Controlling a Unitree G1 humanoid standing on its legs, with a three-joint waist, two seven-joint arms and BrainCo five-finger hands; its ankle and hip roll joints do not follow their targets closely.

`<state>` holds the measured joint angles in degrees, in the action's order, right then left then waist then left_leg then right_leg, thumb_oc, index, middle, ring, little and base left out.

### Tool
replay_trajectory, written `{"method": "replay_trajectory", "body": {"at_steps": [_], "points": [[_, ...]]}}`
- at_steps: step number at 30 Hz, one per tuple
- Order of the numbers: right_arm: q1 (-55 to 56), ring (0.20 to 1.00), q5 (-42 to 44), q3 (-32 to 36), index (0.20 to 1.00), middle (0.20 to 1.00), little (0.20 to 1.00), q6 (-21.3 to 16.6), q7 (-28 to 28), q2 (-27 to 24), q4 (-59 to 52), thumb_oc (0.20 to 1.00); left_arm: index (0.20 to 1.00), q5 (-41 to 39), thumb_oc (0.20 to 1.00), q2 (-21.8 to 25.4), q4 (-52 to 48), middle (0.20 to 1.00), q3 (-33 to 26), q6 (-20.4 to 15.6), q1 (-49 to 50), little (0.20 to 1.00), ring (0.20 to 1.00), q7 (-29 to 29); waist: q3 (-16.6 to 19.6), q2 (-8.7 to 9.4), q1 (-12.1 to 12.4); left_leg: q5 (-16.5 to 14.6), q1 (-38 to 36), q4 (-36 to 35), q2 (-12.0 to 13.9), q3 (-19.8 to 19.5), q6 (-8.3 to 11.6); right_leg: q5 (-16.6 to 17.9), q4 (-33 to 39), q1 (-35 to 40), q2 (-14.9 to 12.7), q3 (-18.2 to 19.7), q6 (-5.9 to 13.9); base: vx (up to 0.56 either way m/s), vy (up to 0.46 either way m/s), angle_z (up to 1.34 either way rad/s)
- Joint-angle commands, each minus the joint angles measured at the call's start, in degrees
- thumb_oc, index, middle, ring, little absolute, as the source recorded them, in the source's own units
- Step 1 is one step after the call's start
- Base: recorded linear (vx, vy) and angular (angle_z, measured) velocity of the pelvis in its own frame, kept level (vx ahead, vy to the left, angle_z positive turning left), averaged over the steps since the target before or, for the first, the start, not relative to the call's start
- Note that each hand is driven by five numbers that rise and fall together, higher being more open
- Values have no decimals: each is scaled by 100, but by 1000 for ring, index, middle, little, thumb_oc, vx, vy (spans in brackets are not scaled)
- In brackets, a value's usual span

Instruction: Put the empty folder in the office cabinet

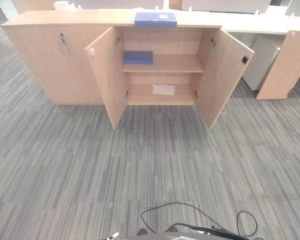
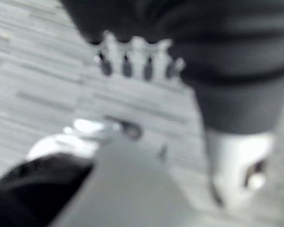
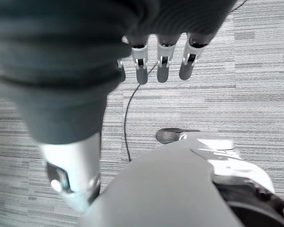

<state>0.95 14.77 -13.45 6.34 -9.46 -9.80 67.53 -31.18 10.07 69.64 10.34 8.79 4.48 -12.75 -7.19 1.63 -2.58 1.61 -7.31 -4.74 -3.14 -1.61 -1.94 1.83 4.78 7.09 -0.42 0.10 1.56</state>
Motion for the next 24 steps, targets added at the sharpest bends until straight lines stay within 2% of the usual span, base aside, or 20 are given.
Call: {"method": "replay_trajectory", "body": {"at_steps": [1,13,15,19,22,24], "points": [[-179,1000,146,-133,1000,1000,1000,-9,17,-189,-149,1000,1000,-117,1000,-109,218,1000,-86,49,-166,1000,1000,-24,-90,-38,-10,-387,122,-26,-241,196,-195,57,22,-97,268,56,169,0,0,0],[-171,1000,90,-130,1000,1000,1000,-59,70,-202,-175,1000,1000,-132,1000,-118,197,1000,-76,84,-165,1000,1000,-37,-112,-26,-12,-396,112,-26,-231,218,-204,45,22,-102,263,55,162,0,0,0],[-142,1000,184,-118,1000,1000,1000,-122,95,-185,-188,1000,1000,-15,1000,-107,197,1000,-109,111,-207,1000,1000,-62,-142,-28,-38,-384,74,-26,-197,429,-208,85,22,-109,199,-49,177,23,36,-2],[-159,1000,365,-72,1000,1000,1000,-149,132,-199,-206,1000,1000,-28,1000,-86,184,1000,-51,141,-242,1000,1000,-68,-181,-43,-60,-393,110,-26,-203,454,-212,93,21,-131,209,-65,179,-4,40,-4],[-138,1000,-9,-65,1000,1000,1000,-149,46,-219,-208,1000,1000,-119,1000,-94,190,1000,-72,153,-230,1000,1000,-59,-158,-62,-118,-392,121,-26,-231,430,-194,151,22,-170,216,-2,215,46,60,-1],[-131,1000,44,-76,1000,1000,1000,-169,24,-216,-148,1000,1000,-138,1000,-88,204,1000,-65,142,-225,1000,1000,-63,-148,-50,-99,-399,140,-26,-243,422,-212,145,20,-181,212,-4,216,16,8,0]]}}
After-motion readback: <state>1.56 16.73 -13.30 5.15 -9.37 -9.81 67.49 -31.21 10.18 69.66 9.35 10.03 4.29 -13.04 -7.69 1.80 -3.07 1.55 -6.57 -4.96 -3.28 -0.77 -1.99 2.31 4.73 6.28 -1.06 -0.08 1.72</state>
